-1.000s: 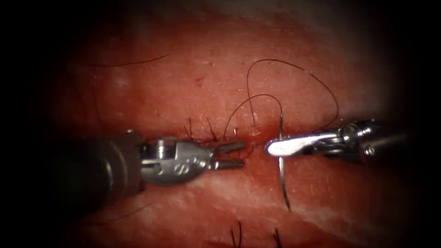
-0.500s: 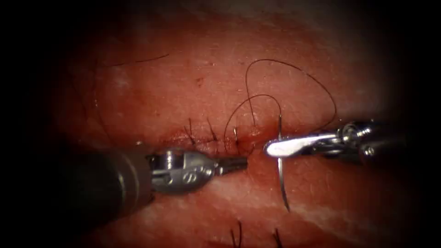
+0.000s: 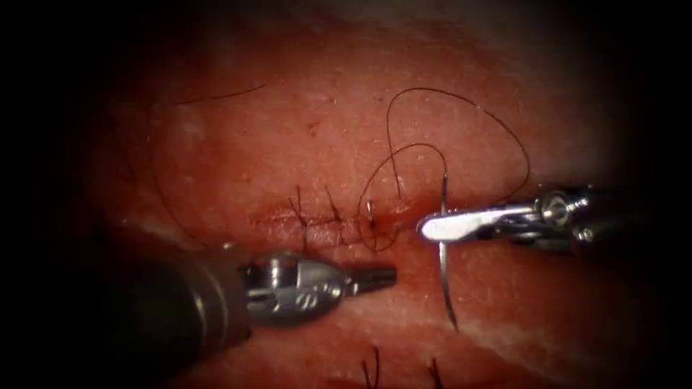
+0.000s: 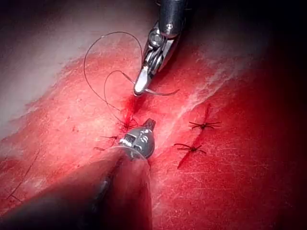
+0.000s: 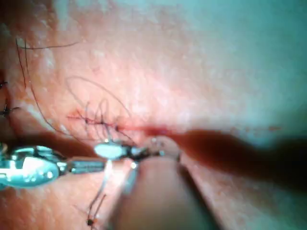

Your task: Wound Closure

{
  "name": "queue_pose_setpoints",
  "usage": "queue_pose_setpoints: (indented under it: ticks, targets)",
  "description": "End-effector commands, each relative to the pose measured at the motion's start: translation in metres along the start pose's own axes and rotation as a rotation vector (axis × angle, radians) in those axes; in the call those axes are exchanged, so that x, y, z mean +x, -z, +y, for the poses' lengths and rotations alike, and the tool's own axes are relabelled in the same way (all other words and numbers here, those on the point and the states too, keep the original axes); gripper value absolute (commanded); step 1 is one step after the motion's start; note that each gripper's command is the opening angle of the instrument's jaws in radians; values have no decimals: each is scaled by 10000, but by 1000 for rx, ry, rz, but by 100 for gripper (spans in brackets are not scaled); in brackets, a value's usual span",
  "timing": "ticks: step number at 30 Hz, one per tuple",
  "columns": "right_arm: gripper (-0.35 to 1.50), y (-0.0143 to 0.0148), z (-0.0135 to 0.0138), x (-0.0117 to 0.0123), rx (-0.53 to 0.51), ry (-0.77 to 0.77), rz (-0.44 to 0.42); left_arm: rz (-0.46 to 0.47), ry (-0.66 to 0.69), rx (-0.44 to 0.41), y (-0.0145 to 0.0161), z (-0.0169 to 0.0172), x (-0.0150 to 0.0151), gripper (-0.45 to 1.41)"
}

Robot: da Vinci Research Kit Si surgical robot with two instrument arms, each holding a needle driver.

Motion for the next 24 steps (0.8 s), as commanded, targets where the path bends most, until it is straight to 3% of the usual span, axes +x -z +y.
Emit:
queue_pose_setpoints:
  ticks: [1,5,10,12,16,20,24]
  targets:
    - [-35,-2,7,-8,1,-29,8,2,-4,-4,-6,8,0,-45]
    - [-35,0,5,-5,2,-104,23,-5,-20,2,18,11,16,-21]
    - [-35,1,4,-6,5,-116,23,-17,-16,71,30,-7,21,7]
    - [-35,3,3,-7,6,-122,21,-33,-4,108,29,-16,16,10]
    - [-35,5,2,-8,7,-121,19,-71,27,151,23,-28,1,49]
    - [-35,5,3,-8,7,-122,19,-110,67,179,17,-30,-14,54]
    - [-35,3,2,-8,6,-122,21,-159,90,136,6,-23,-32,47]
